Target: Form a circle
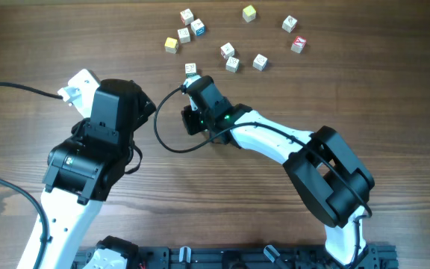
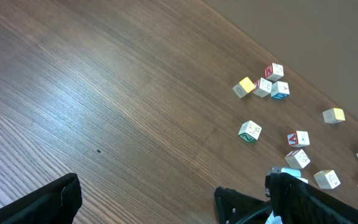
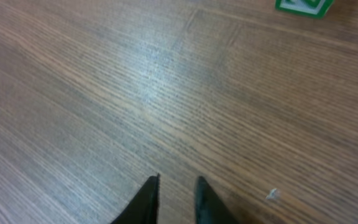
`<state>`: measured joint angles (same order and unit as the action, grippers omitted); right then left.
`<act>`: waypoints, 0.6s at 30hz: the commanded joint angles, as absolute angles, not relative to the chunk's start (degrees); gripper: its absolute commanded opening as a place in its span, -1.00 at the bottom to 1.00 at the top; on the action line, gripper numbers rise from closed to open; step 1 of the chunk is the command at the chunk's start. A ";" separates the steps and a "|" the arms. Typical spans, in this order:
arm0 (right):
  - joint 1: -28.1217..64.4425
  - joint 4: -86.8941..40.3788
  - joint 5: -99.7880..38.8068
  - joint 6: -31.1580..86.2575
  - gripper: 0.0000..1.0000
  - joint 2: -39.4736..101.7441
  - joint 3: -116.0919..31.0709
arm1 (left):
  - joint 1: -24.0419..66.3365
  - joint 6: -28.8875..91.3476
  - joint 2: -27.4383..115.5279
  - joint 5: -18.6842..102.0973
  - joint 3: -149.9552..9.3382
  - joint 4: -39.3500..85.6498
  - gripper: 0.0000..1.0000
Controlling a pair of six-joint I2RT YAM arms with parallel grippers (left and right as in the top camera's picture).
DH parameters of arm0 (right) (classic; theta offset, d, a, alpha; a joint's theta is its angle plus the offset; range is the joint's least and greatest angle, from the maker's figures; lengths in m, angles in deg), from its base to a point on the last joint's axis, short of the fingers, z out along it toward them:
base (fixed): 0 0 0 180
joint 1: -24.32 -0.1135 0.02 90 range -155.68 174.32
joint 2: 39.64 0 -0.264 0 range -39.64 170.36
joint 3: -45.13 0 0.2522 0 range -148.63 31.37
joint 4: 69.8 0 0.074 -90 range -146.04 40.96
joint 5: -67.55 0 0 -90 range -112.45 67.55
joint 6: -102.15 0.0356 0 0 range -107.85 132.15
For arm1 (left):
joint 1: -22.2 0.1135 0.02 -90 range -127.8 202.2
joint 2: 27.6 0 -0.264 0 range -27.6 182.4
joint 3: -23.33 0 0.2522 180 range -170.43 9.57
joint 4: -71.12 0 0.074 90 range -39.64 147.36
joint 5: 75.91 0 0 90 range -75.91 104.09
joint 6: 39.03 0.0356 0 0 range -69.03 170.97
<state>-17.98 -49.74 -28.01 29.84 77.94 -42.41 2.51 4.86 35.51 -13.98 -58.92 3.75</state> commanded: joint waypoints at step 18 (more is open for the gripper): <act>-20.56 -46.07 -24.08 25.80 -0.86 78.90 -43.72 | 3.00 5.76 35.79 -14.95 -59.55 3.88 1.00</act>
<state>-20.65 -46.61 -26.26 26.81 77.94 -42.41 2.51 4.86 35.51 -13.96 -58.92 3.75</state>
